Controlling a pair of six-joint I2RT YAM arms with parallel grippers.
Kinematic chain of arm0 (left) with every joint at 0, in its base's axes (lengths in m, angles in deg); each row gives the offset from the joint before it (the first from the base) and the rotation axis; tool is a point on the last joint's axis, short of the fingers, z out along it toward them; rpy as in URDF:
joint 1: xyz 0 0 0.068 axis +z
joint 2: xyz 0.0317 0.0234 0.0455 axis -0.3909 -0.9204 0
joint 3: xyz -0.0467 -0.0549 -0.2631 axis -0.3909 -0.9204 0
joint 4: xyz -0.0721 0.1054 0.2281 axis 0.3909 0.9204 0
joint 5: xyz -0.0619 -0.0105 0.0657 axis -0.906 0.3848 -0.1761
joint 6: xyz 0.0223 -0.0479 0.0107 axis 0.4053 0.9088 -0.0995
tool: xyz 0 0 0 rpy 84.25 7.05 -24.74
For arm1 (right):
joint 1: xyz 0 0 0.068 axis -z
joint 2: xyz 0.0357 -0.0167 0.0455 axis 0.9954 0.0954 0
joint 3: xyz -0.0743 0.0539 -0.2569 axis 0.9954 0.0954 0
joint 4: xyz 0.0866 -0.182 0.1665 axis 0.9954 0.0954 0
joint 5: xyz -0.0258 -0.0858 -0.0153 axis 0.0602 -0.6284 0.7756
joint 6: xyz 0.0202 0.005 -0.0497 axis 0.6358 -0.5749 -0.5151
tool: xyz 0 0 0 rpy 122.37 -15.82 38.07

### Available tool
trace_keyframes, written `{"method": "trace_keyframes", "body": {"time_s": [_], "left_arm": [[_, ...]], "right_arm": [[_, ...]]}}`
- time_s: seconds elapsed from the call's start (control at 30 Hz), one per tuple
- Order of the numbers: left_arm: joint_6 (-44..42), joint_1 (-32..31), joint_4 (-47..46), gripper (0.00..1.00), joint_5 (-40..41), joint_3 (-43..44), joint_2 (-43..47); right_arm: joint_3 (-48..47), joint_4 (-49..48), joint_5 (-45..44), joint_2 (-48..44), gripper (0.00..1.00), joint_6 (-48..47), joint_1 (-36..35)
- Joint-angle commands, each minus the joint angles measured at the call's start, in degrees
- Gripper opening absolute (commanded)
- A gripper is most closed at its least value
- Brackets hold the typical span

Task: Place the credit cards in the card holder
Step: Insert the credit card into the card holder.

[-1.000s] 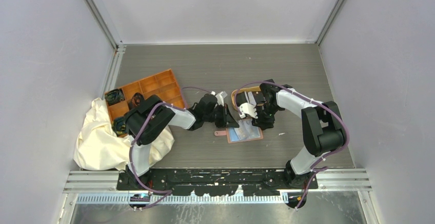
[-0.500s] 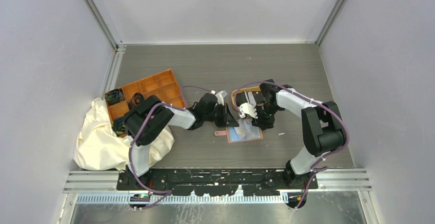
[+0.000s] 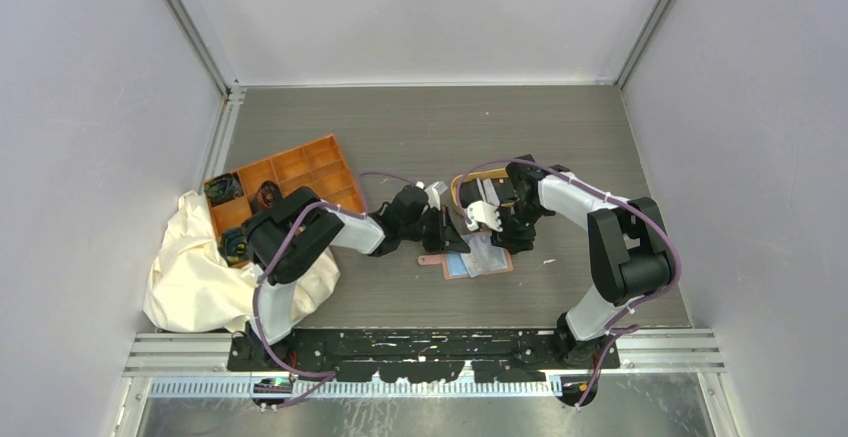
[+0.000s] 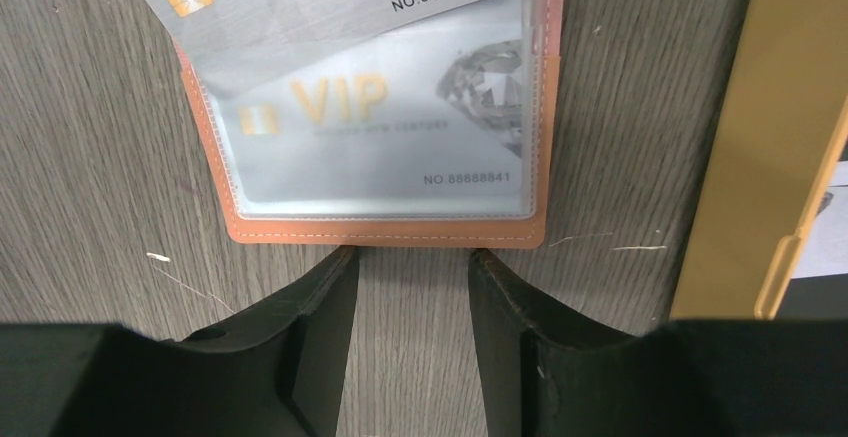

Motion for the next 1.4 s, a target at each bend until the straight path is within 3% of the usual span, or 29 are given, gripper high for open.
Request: {"method": "trace_keyframes", "body": {"time_s": [0.0,1.37], "left_arm": [[0.07,-0.28,1.61,0.0,-1.01,1.77,-2.29],[4.79,2.18,6.44,0.0,-8.89,6.77,-8.37]], "right_arm": [[-1.44,1.16,1.75,-1.9,0.5,0.5,-0.44],[-1.13,0.78,1.58,-2.39,0.5,0.48,-2.14]]}}
